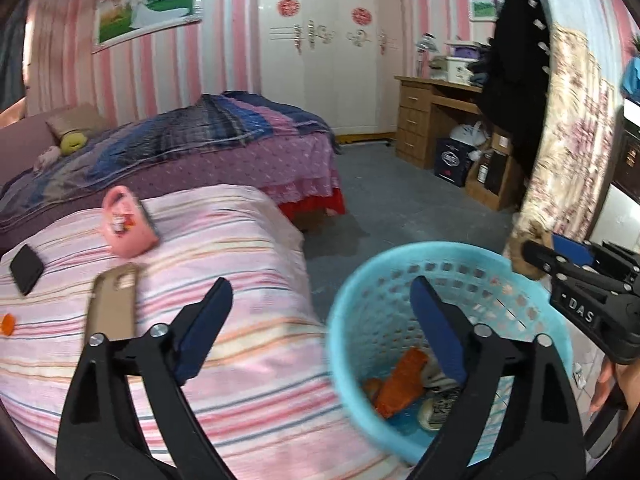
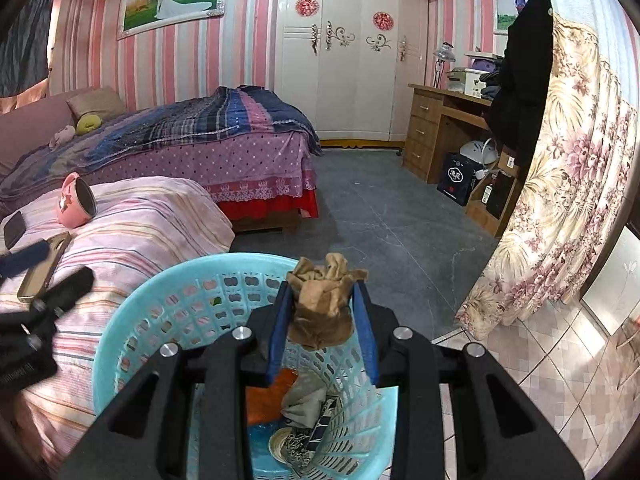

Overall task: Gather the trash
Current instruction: 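Carry the peel and paper scrap to the basket and release both tools, then move both tools back to the bed toward the brown scrap and orange cap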

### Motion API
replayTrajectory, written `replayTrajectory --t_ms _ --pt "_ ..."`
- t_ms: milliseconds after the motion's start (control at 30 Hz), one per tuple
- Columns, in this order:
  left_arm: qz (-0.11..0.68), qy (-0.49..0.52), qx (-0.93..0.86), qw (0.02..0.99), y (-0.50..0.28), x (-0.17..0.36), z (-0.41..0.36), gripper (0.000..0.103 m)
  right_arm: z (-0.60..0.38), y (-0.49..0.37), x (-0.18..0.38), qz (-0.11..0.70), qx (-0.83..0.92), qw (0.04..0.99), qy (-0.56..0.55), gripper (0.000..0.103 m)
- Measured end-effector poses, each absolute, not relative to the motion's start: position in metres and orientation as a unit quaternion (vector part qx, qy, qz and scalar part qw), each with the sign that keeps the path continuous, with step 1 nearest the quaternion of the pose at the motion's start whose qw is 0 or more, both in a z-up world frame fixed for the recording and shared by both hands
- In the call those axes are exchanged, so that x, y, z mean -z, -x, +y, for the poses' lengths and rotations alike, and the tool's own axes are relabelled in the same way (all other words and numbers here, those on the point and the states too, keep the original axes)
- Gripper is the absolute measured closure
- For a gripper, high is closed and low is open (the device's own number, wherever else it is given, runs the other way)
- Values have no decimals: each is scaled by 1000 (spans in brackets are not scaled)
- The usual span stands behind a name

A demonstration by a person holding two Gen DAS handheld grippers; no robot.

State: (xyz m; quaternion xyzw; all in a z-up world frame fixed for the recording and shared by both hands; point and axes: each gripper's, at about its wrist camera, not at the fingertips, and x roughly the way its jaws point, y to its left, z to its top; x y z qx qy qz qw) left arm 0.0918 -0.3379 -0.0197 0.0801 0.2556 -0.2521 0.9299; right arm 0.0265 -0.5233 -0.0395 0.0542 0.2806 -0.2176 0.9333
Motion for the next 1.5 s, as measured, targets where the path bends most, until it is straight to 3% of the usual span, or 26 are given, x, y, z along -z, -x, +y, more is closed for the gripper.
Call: replayTrajectory --t_ms 133,200,267,367,467,933,1500 --pt "255 -72 229 937 -99 15 -313 11 -515 -29 38 279 214 935 -51 68" --pt "255 -74 215 940 -101 15 -301 10 -510 -32 37 279 217 934 -52 59" --pt "256 -77 202 942 -102 15 -289 9 -506 -35 38 282 220 933 -49 32" --pt "259 -74 185 945 -105 17 -268 8 -496 -40 37 289 221 930 -44 28" --pt "261 -75 169 947 -107 18 -247 8 -485 -44 34 282 225 932 -38 16" --pt "232 -58 78 968 -125 -13 -124 6 -416 -75 22 268 203 942 -11 11" --pt "263 -14 -44 964 -163 5 28 5 -325 -115 29 294 139 945 25 11"
